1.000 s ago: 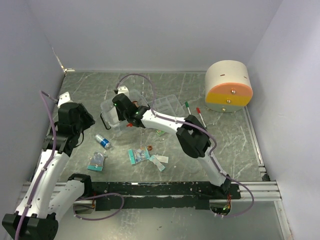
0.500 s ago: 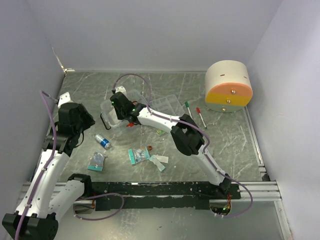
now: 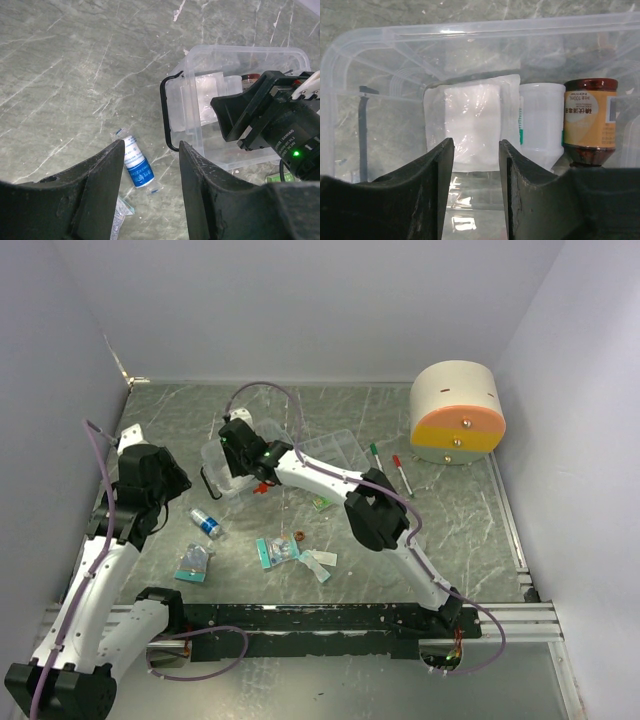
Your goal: Organize the medicine kit
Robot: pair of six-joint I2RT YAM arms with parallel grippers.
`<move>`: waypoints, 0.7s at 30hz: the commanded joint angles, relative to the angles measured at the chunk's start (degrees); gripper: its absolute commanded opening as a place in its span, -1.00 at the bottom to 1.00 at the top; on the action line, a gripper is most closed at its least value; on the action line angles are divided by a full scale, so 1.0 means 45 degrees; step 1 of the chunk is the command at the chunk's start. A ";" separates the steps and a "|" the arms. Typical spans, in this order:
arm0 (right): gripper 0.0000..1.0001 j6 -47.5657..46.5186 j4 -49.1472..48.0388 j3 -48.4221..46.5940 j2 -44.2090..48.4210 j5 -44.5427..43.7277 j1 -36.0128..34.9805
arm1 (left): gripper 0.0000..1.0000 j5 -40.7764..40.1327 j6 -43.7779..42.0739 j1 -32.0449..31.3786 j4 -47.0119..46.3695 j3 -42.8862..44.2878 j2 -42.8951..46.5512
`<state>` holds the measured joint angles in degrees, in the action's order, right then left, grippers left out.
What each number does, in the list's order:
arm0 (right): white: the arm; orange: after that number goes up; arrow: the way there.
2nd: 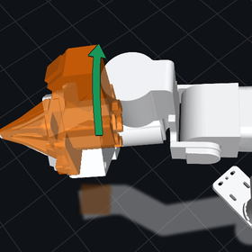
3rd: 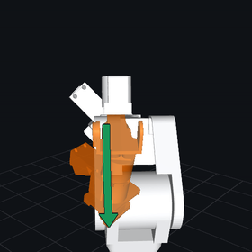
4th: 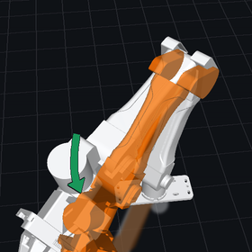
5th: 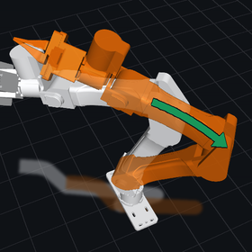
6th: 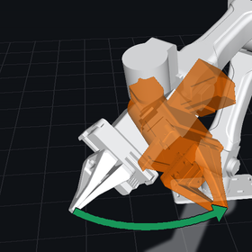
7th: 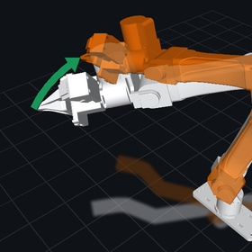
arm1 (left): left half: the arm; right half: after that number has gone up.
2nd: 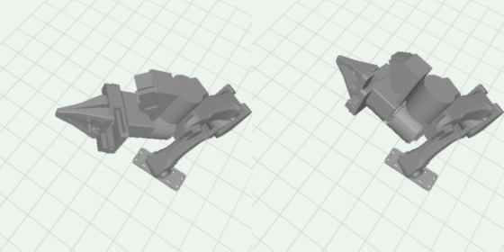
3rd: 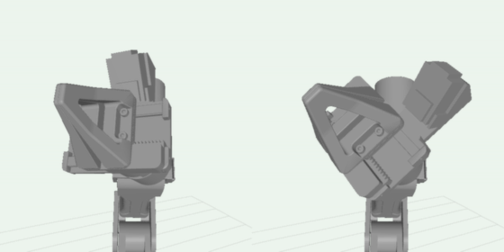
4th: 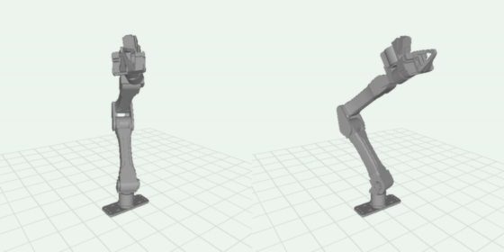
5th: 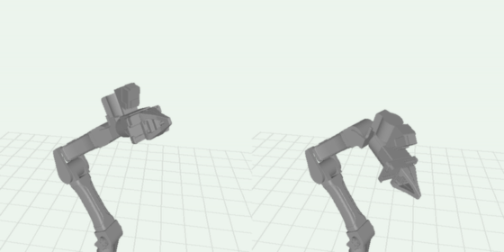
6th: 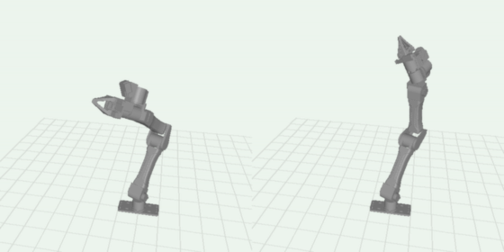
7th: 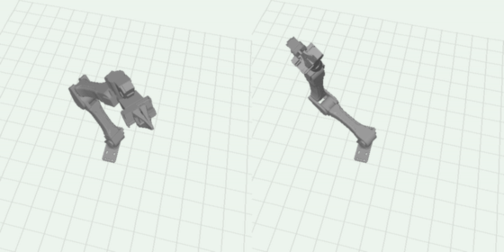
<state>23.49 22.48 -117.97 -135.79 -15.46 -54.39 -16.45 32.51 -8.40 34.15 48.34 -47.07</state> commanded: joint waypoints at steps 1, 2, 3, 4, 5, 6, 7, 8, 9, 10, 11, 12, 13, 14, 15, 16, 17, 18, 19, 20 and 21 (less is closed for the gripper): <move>-0.17 -0.0064 0.0461 -0.0256 0.0556 -0.0201 0.0175 | 0.18 0.0203 -0.0266 0.0110 -0.0155 0.0009 -0.0101; -0.17 -0.0053 0.0462 -0.0174 0.0679 -0.0138 0.0176 | 0.20 0.0485 -0.0359 0.0110 -0.0234 0.0024 -0.0106; -0.17 -0.0049 0.0360 -0.0044 0.0860 -0.0111 0.0190 | 0.22 0.0749 -0.0444 0.0120 -0.0347 0.0029 -0.0124; -0.17 -0.0046 0.0203 0.0168 0.1078 -0.0013 0.0207 | 0.25 0.0977 -0.0491 0.0111 -0.0429 0.0036 -0.0153; -0.16 -0.0017 0.0034 0.0360 0.1279 0.0117 0.0248 | 0.27 0.1199 -0.0531 0.0110 -0.0513 0.0034 -0.0178; -0.16 0.0048 -0.0126 0.0526 0.1414 0.0192 0.0285 | 0.29 0.1363 -0.0543 0.0115 -0.0550 0.0068 -0.0225; -0.16 0.0063 -0.0222 0.0598 0.1472 0.0243 0.0324 | 0.29 0.1501 -0.0535 0.0110 -0.0533 0.0102 -0.0283; -0.17 0.0036 -0.0229 0.0575 0.1406 0.0252 0.0360 | 0.29 0.1574 -0.0512 0.0110 -0.0523 0.0118 -0.0341; -0.16 0.0001 -0.0042 0.0435 0.1237 0.0216 0.0382 | 0.29 0.1615 -0.0480 0.0110 -0.0537 0.0123 -0.0385; -0.17 -0.0045 0.0157 0.0198 0.0984 0.0212 0.0402 | 0.29 0.1649 -0.0451 0.0110 -0.0555 0.0119 -0.0415; -0.16 -0.0126 0.0382 -0.0063 0.0627 0.0228 0.0408 | 0.29 0.1693 -0.0448 0.0110 -0.0567 0.0101 -0.0445; -0.16 -0.0224 0.0552 -0.0326 0.0380 0.0262 0.0422 | 0.29 0.1759 -0.0448 0.0110 -0.0576 0.0077 -0.0466; -0.15 -0.0371 0.0637 -0.0565 0.0191 0.0347 0.0416 | 0.29 0.1790 -0.0457 0.0110 -0.0580 0.0059 -0.0486; -0.15 -0.0531 0.0679 -0.0664 0.0062 0.0477 0.0421 | 0.29 0.1793 -0.0466 0.0110 -0.0563 0.0032 -0.0511; -0.14 -0.0673 0.0721 -0.0777 -0.0076 0.0610 0.0421 | 0.29 0.1789 -0.0494 0.0110 -0.0532 0.0036 -0.0548; -0.12 -0.0762 0.0839 -0.0918 -0.0179 0.0705 0.0428 | 0.28 0.1744 -0.0514 0.0110 -0.0503 0.0048 -0.0601; -0.10 -0.0856 0.0963 -0.1092 -0.0328 0.0834 0.0432 | 0.28 0.1727 -0.0534 0.0110 -0.0457 0.0048 -0.0637; -0.09 -0.0938 0.1128 -0.1301 -0.0481 0.0955 0.0444 | 0.29 0.1722 -0.0558 0.0110 -0.0459 0.0047 -0.0666; -0.09 -0.1017 0.1314 -0.1511 -0.0654 0.1056 0.0456 | 0.29 0.1712 -0.0562 0.0110 -0.0487 0.0040 -0.0697; -0.09 -0.1090 0.1491 -0.1727 -0.0830 0.1134 0.0447 | 0.29 0.1720 -0.0538 0.0110 -0.0506 0.0023 -0.0761; -0.09 -0.1129 0.1658 -0.1901 -0.0966 0.1122 0.0454 | 0.30 0.1746 -0.0483 0.0110 -0.0500 0.0052 -0.0843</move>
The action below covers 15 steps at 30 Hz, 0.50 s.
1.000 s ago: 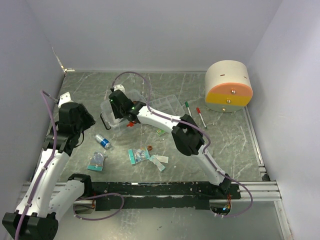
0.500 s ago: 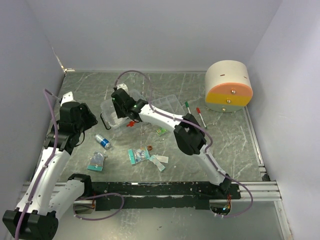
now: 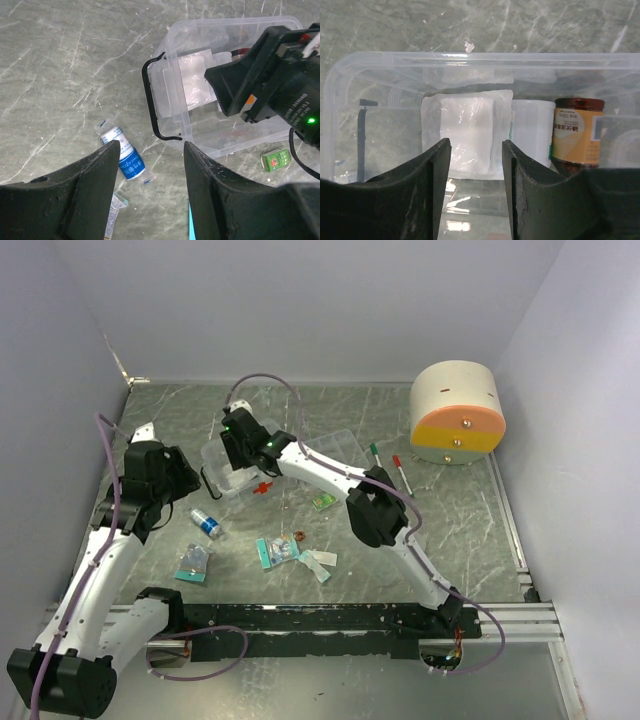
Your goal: Organize the medicine kit
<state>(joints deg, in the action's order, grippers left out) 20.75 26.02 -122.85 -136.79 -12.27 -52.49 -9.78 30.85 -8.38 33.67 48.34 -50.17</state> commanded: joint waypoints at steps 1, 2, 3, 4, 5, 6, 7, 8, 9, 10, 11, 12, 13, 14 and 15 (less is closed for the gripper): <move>-0.09 -0.0543 0.1006 -0.0949 -0.0846 0.0412 0.0039 | 0.30 0.0316 -0.0058 0.0105 -0.0376 0.0063 -0.0246; -0.09 -0.0568 0.1101 -0.1034 -0.0905 0.0443 0.0057 | 0.31 0.0416 -0.0017 0.0105 -0.0386 0.0067 -0.0373; -0.09 -0.0571 0.1246 -0.1067 -0.0924 0.0472 0.0045 | 0.32 0.0523 0.0022 0.0105 -0.0433 0.0063 -0.0496; -0.08 -0.0533 0.1341 -0.1061 -0.0893 0.0480 0.0051 | 0.32 0.0607 0.0093 0.0105 -0.0473 0.0060 -0.0624; -0.08 -0.0476 0.1456 -0.1036 -0.0825 0.0440 0.0056 | 0.33 0.0647 0.0172 0.0105 -0.0512 0.0059 -0.0762; -0.09 -0.0389 0.1587 -0.0967 -0.0741 0.0439 0.0059 | 0.34 0.0699 0.0289 0.0105 -0.0559 0.0028 -0.0891; -0.08 -0.0317 0.1731 -0.0880 -0.0616 0.0456 0.0047 | 0.34 0.0751 0.0392 0.0105 -0.0609 0.0038 -0.1032; -0.08 -0.0232 0.1854 -0.0757 -0.0409 0.0505 0.0062 | 0.35 0.0831 0.0478 0.0105 -0.0666 0.0030 -0.1181; -0.07 -0.0119 0.1969 -0.0588 -0.0254 0.0550 0.0048 | 0.36 0.0907 0.0577 0.0105 -0.0764 0.0024 -0.1305; -0.07 0.0003 0.2103 -0.0461 -0.0116 0.0590 0.0051 | 0.37 0.0983 0.0685 0.0105 -0.0891 0.0004 -0.1421; -0.06 0.0115 0.2315 -0.0390 0.0007 0.0636 0.0052 | 0.40 0.1070 0.0791 0.0105 -0.1007 -0.0026 -0.1538; -0.06 0.0181 0.2459 -0.0305 0.0125 0.0715 0.0052 | 0.42 0.1181 0.0894 0.0105 -0.1146 -0.0015 -0.1694; -0.06 0.0282 0.2584 -0.0167 0.0232 0.0801 0.0056 | 0.43 0.1319 0.0983 0.0105 -0.1263 0.0009 -0.1843; -0.06 0.0346 0.2741 -0.0060 0.0346 0.0843 0.0038 | 0.45 0.1390 0.1067 0.0105 -0.1405 0.0016 -0.1978; -0.06 0.0424 0.2859 0.0064 0.0462 0.0885 0.0043 | 0.46 0.1438 0.1132 0.0105 -0.1540 0.0015 -0.2142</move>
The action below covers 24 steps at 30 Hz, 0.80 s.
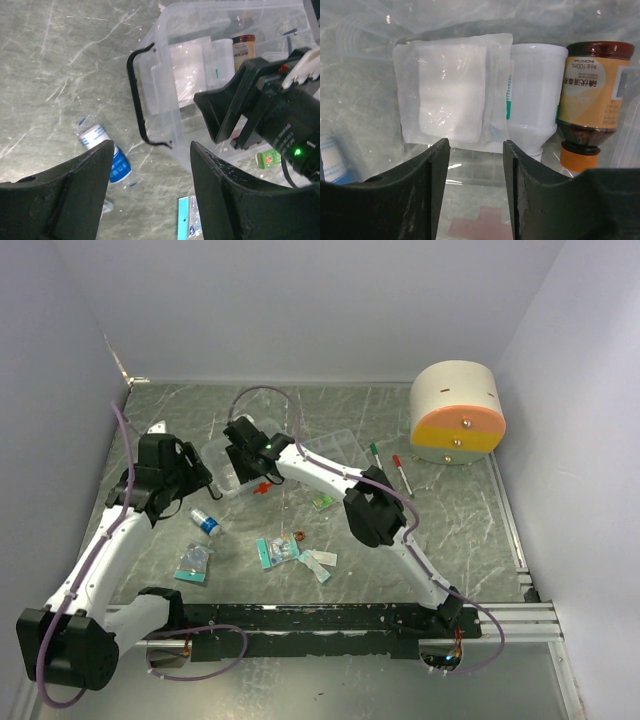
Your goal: Organize the medicine kit
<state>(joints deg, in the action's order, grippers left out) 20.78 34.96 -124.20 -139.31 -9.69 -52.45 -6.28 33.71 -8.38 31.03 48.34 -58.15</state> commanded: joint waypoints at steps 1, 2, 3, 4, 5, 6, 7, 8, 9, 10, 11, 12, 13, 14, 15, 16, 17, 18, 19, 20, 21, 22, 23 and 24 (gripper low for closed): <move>-0.06 0.0495 0.1011 0.0458 0.1123 0.0320 0.0021 | 0.47 0.0699 0.0572 0.0105 -0.1064 0.0042 -0.0529; -0.06 0.0571 0.1117 0.0565 0.1249 0.0345 0.0025 | 0.48 0.0728 0.0620 0.0105 -0.1149 0.0067 -0.0678; -0.06 0.0631 0.1193 0.0686 0.1386 0.0432 0.0023 | 0.48 0.0744 0.0658 0.0105 -0.1240 0.0112 -0.0896; -0.06 0.0688 0.1240 0.0838 0.1511 0.0474 0.0015 | 0.47 0.0751 0.0687 0.0105 -0.1307 0.0142 -0.0996; -0.06 0.0719 0.1279 0.0974 0.1671 0.0518 0.0026 | 0.47 0.0749 0.0715 0.0115 -0.1367 0.0155 -0.1195; -0.06 0.0755 0.1333 0.1113 0.1810 0.0592 0.0016 | 0.47 0.0732 0.0743 0.0106 -0.1399 0.0169 -0.1313; -0.06 0.0784 0.1384 0.1248 0.1930 0.0677 0.0021 | 0.46 0.0713 0.0769 0.0105 -0.1454 0.0163 -0.1408; -0.06 0.0839 0.1493 0.1313 0.2023 0.0805 0.0015 | 0.45 0.0735 0.0777 0.0105 -0.1488 0.0177 -0.1503; -0.06 0.0920 0.1681 0.1370 0.2089 0.0914 0.0031 | 0.43 0.0811 0.0753 0.0105 -0.1529 0.0203 -0.1586; -0.06 0.0917 0.1716 0.1482 0.2170 0.1001 0.0021 | 0.41 0.0869 0.0733 0.0105 -0.1541 0.0212 -0.1665; -0.06 0.0902 0.1603 0.1701 0.2285 0.1104 0.0017 | 0.39 0.0854 0.0728 0.0105 -0.1533 0.0215 -0.1736; -0.06 0.0861 0.1327 0.2005 0.2407 0.1151 0.0011 | 0.35 0.0845 0.0730 0.0105 -0.1525 0.0228 -0.1786; -0.06 0.0846 0.1017 0.2255 0.2486 0.1130 0.0006 | 0.32 0.0825 0.0721 0.0105 -0.1507 0.0227 -0.1846; -0.06 0.0795 0.0773 0.2342 0.2464 0.1050 0.0018 | 0.30 0.0815 0.0712 0.0105 -0.1521 0.0195 -0.1888; -0.07 0.0701 0.0604 0.2217 0.2351 0.0905 0.0032 | 0.27 0.0770 0.0723 0.0105 -0.1553 0.0171 -0.1927; -0.09 0.0582 0.0299 0.2081 0.2193 0.0787 0.0021 | 0.25 0.0764 0.0715 0.0105 -0.1583 0.0142 -0.1971; -0.10 0.0479 -0.0117 0.1993 0.2071 0.0638 0.0030 | 0.23 0.0776 0.0730 0.0105 -0.1614 0.0111 -0.2006; -0.10 0.0334 -0.0541 0.1955 0.1943 0.0568 0.0028 | 0.20 0.0787 0.0718 0.0105 -0.1652 0.0093 -0.2059; -0.11 0.0167 -0.0940 0.1856 0.1808 0.0493 0.0018 | 0.17 0.0769 0.0719 0.0105 -0.1676 0.0073 -0.2110; -0.12 0.0076 -0.1168 0.1672 0.1600 0.0362 0.0029 | 0.15 0.0742 0.0727 0.0105 -0.1648 0.0073 -0.2174; -0.13 -0.0007 -0.1202 0.1207 0.1308 0.0251 0.0048 | 0.12 0.0716 0.0728 0.0105 -0.1591 0.0103 -0.2234; -0.14 -0.0066 -0.1086 0.0737 0.0964 0.0184 0.0050 | 0.08 0.0704 0.0713 0.0105 -0.1570 0.0129 -0.2300; -0.15 -0.0093 -0.0955 0.0317 0.0645 0.0040 0.0038 | 0.03 0.0721 0.0694 0.0105 -0.1549 0.0131 -0.2364; -0.15 -0.0116 -0.0801 -0.0014 0.0359 -0.0022 0.0039 | -0.01 0.0736 0.0689 0.0105 -0.1544 0.0144 -0.2416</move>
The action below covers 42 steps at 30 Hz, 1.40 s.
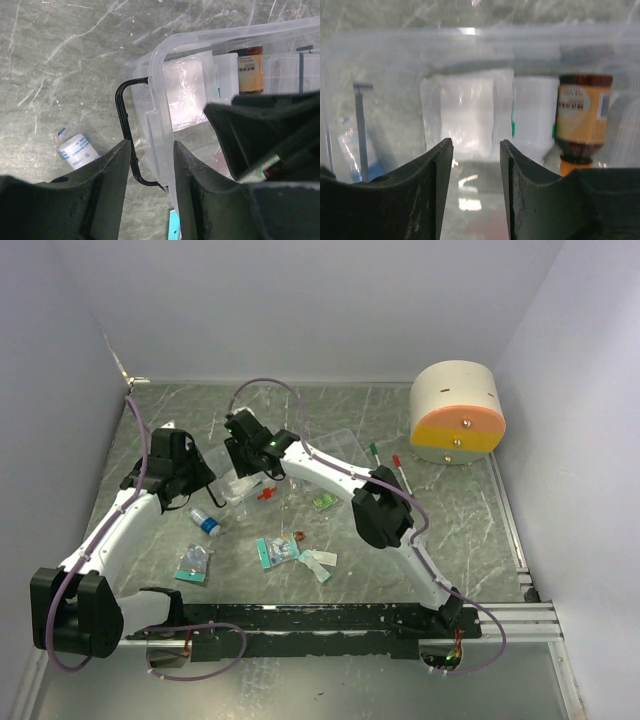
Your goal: Organize the medicine kit
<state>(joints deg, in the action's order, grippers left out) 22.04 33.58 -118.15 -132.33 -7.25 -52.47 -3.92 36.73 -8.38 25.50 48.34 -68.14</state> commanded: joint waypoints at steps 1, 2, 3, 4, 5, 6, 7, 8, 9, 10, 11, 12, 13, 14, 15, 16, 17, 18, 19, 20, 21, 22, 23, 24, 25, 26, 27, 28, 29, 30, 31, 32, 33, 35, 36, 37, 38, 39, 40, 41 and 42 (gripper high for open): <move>-0.16 -0.0442 -0.0388 -0.1633 -0.1456 -0.0595 0.0056 | -0.05 0.0245 0.0021 0.0100 -0.0314 0.0142 -0.0232; -0.17 -0.0433 -0.0292 -0.1791 -0.1631 -0.0636 0.0045 | -0.08 0.0308 0.0021 0.0104 -0.0331 0.0138 -0.0261; -0.18 -0.0409 -0.0285 -0.1828 -0.1755 -0.0677 0.0056 | -0.11 0.0367 0.0031 0.0105 -0.0348 0.0135 -0.0292; -0.18 -0.0421 -0.0405 -0.1752 -0.1822 -0.0675 0.0041 | -0.14 0.0440 0.0025 0.0105 -0.0380 0.0105 -0.0305; -0.18 -0.0425 -0.0543 -0.1650 -0.1850 -0.0675 0.0053 | -0.17 0.0483 0.0027 0.0105 -0.0405 0.0063 -0.0290; -0.18 -0.0445 -0.0692 -0.1562 -0.1885 -0.0643 0.0043 | -0.19 0.0552 0.0027 0.0105 -0.0470 0.0013 -0.0278; -0.19 -0.0462 -0.0782 -0.1551 -0.1924 -0.0608 0.0046 | -0.20 0.0605 0.0049 0.0105 -0.0502 -0.0025 -0.0272; -0.19 -0.0482 -0.0815 -0.1598 -0.2002 -0.0567 0.0056 | -0.21 0.0650 0.0076 0.0105 -0.0523 -0.0061 -0.0278; -0.20 -0.0499 -0.0797 -0.1697 -0.2154 -0.0527 0.0053 | -0.23 0.0712 0.0079 0.0105 -0.0528 -0.0083 -0.0287; -0.20 -0.0513 -0.0761 -0.1829 -0.2233 -0.0495 0.0040 | -0.24 0.0742 0.0094 0.0105 -0.0544 -0.0105 -0.0278; -0.21 -0.0522 -0.0680 -0.1972 -0.2405 -0.0440 0.0043 | -0.25 0.0770 0.0109 0.0105 -0.0543 -0.0161 -0.0279; -0.22 -0.0523 -0.0582 -0.2120 -0.2543 -0.0392 0.0039 | -0.25 0.0819 0.0128 0.0105 -0.0575 -0.0190 -0.0252; -0.22 -0.0514 -0.0485 -0.2258 -0.2660 -0.0337 0.0058 | -0.26 0.0853 0.0140 0.0105 -0.0610 -0.0221 -0.0222; -0.22 -0.0495 -0.0411 -0.2377 -0.2814 -0.0225 0.0085 | -0.26 0.0884 0.0158 0.0105 -0.0634 -0.0261 -0.0201; -0.22 -0.0491 -0.0305 -0.2512 -0.2946 -0.0096 0.0108 | -0.26 0.0934 0.0182 0.0105 -0.0664 -0.0305 -0.0179; -0.21 -0.0427 -0.0191 -0.2658 -0.3074 0.0076 0.0147 | -0.26 0.1004 0.0195 0.0105 -0.0702 -0.0321 -0.0162; -0.20 -0.0377 -0.0089 -0.2786 -0.3191 0.0273 0.0191 | -0.26 0.1067 0.0192 0.0107 -0.0724 -0.0330 -0.0167; -0.19 -0.0327 -0.0028 -0.2903 -0.3256 0.0457 0.0216 | -0.26 0.1123 0.0177 0.0105 -0.0746 -0.0314 -0.0153; -0.19 -0.0269 0.0014 -0.2961 -0.3343 0.0672 0.0256 | -0.26 0.1165 0.0163 0.0105 -0.0769 -0.0322 -0.0156; -0.18 -0.0204 0.0054 -0.3039 -0.3402 0.0972 0.0305 | -0.27 0.1197 0.0139 0.0105 -0.0781 -0.0323 -0.0152; -0.18 -0.0149 0.0090 -0.3105 -0.3473 0.1140 0.0345 | -0.26 0.1230 0.0109 0.0105 -0.0802 -0.0299 -0.0144; -0.17 -0.0103 0.0129 -0.3174 -0.3502 0.1217 0.0365 | -0.27 0.1263 0.0079 0.0105 -0.0862 -0.0312 -0.0133; -0.16 -0.0100 0.0154 -0.3251 -0.3554 0.1278 0.0401 | -0.27 0.1311 0.0055 0.0105 -0.0898 -0.0322 -0.0132; -0.16 -0.0107 0.0214 -0.3324 -0.3626 0.1354 0.0445 | -0.27 0.1376 0.0033 0.0105 -0.0944 -0.0335 -0.0131; -0.15 -0.0090 0.0298 -0.3417 -0.3689 0.1446 0.0472 | -0.27 0.1467 0.0025 0.0105 -0.0998 -0.0332 -0.0146; -0.15 -0.0035 0.0448 -0.3545 -0.3756 0.1492 0.0491 | -0.27 0.1571 0.0022 0.0105 -0.1037 -0.0344 -0.0167; -0.15 0.0006 0.0584 -0.3625 -0.3803 0.1525 0.0522 | -0.28 0.1662 0.0021 0.0105 -0.1086 -0.0345 -0.0202; -0.13 0.0055 0.0669 -0.3620 -0.3787 0.1472 0.0543 | -0.28 0.1735 0.0048 0.0105 -0.1094 -0.0340 -0.0229; -0.09 0.0115 0.0704 -0.3576 -0.3707 0.1415 0.0560 | -0.28 0.1749 0.0073 0.0105 -0.1095 -0.0332 -0.0224; -0.07 0.0145 0.0689 -0.3477 -0.3494 0.1410 0.0580 | -0.27 0.1726 0.0091 0.0105 -0.1078 -0.0314 -0.0211; -0.05 0.0197 0.0600 -0.3326 -0.3294 0.1439 0.0594 | -0.25 0.1694 0.0098 0.0105 -0.1062 -0.0280 -0.0202; -0.03 0.0238 0.0518 -0.3199 -0.3052 0.1515 0.0606 | -0.24 0.1619 0.0097 0.0105 -0.0991 -0.0222 -0.0174; -0.01 0.0255 0.0407 -0.3081 -0.2782 0.1625 0.0649 | -0.22 0.1483 0.0048 0.0105 -0.0865 -0.0135 -0.0139; 0.05 0.0311 0.0144 -0.2828 -0.2174 0.1734 0.0663 | -0.16 0.1171 -0.0103 0.0105 -0.0589 0.0114 -0.0052; 0.08 0.0306 -0.0013 -0.2694 -0.1865 0.1816 0.0668 | -0.12 0.1034 -0.0214 0.0105 -0.0468 0.0261 0.0005; 0.10 0.0276 -0.0145 -0.2642 -0.1560 0.1865 0.0675 | -0.09 0.0938 -0.0340 0.0105 -0.0279 0.0409 0.0064; 0.11 0.0263 -0.0223 -0.2626 -0.1282 0.1869 0.0672 | -0.05 0.0848 -0.0466 0.0105 -0.0129 0.0584 0.0122; 0.12 0.0258 -0.0294 -0.2616 -0.1016 0.1823 0.0672 | -0.02 0.0762 -0.0601 0.0105 0.0038 0.0825 0.0154; 0.12 0.0258 -0.0373 -0.2571 -0.0726 0.1720 0.0682 | 0.01 0.0687 -0.0721 0.0105 0.0206 0.0983 0.0205; 0.12 0.0243 -0.0478 -0.2461 -0.0414 0.1619 0.0675 | 0.04 0.0641 -0.0855 0.0105 0.0334 0.1185 0.0260; 0.12 0.0256 -0.0625 -0.2286 -0.0070 0.1472 0.0682 | 0.07 0.0621 -0.0972 0.0105 0.0455 0.1330 0.0301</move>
<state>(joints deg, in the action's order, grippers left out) 23.18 34.41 -129.43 -141.36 0.45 -49.74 0.54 35.40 -8.08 25.19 49.80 -68.62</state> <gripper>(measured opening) 0.560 0.513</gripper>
